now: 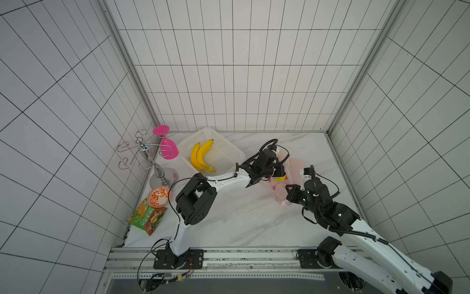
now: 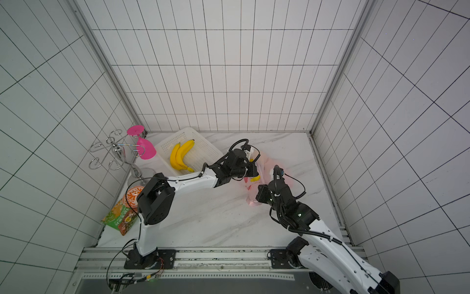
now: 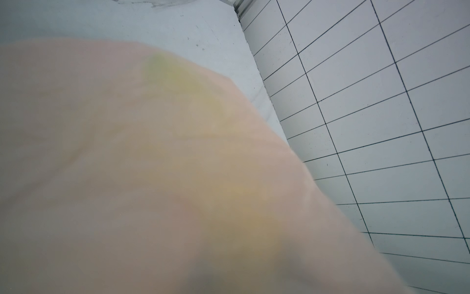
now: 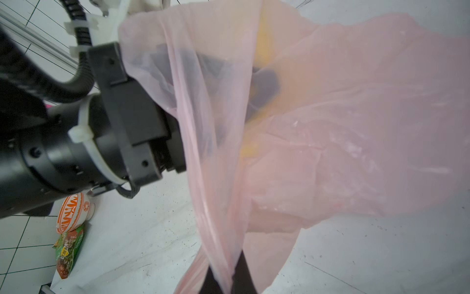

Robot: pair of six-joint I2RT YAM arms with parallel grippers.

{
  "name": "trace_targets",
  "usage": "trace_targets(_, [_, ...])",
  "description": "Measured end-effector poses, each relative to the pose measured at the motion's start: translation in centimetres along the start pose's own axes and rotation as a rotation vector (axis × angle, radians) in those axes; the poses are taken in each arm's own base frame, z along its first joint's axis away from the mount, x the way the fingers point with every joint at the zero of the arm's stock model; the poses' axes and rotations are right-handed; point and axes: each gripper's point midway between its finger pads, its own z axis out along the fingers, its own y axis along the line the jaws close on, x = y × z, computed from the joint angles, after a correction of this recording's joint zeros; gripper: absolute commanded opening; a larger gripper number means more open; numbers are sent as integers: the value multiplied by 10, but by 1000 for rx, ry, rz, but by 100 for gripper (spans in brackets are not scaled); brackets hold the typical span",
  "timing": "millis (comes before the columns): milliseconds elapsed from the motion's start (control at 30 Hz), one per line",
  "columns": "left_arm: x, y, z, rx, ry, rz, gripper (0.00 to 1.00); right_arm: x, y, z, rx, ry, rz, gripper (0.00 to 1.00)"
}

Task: Place the banana into a plastic bag & tie a knot
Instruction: Place the banana into the plastic bag.

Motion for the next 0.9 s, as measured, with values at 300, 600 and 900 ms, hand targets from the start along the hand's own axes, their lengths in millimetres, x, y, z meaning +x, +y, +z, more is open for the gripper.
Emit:
trace_targets(300, [6,16,19,-40,38,-51,62,-6,-1,-5,3,-31,4,0])
trace_targets(600, [21,23,-39,-195,63,37,75,-10,-8,-7,39,-60,3,0])
trace_targets(900, [3,5,-158,-275,-65,186,76,-8,-11,-3,61,-52,-5,0])
